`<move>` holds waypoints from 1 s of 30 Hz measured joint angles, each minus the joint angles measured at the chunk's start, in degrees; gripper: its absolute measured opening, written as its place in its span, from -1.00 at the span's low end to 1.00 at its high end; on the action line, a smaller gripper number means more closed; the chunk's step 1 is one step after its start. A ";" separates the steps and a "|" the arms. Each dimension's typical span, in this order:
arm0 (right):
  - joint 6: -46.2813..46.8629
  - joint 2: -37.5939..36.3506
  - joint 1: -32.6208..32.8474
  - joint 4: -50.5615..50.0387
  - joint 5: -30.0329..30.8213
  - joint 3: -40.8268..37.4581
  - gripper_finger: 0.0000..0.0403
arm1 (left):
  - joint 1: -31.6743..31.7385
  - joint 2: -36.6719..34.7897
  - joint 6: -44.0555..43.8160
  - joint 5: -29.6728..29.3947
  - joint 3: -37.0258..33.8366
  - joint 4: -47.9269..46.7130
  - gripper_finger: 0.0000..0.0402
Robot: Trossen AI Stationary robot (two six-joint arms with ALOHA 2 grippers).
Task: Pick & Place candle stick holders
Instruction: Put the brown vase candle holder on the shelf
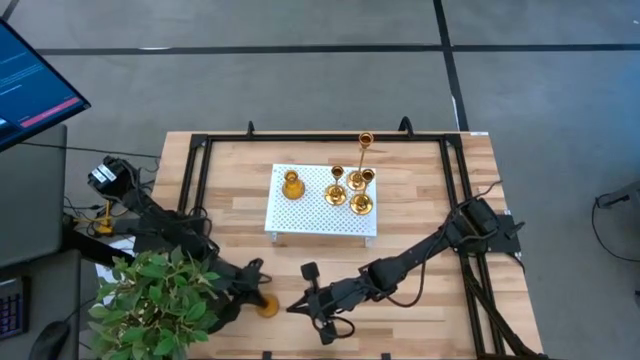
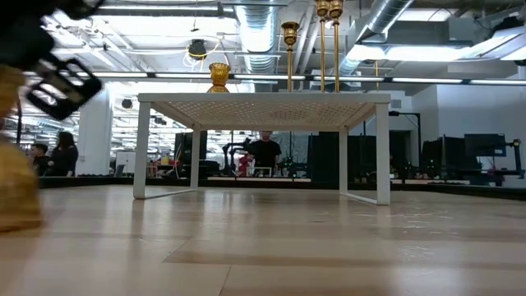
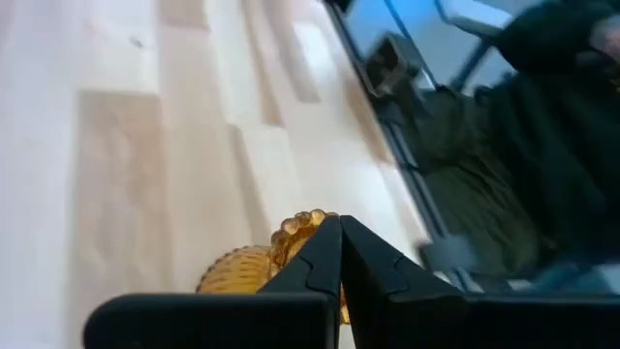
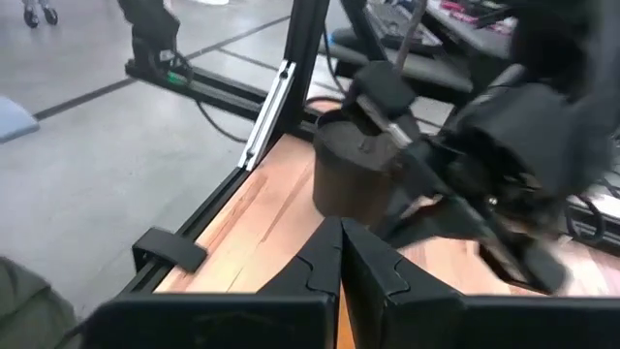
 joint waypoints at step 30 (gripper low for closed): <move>1.97 -20.36 9.27 -18.26 22.84 -8.31 -1.00 | 22.76 24.05 12.92 8.06 9.47 30.32 -0.98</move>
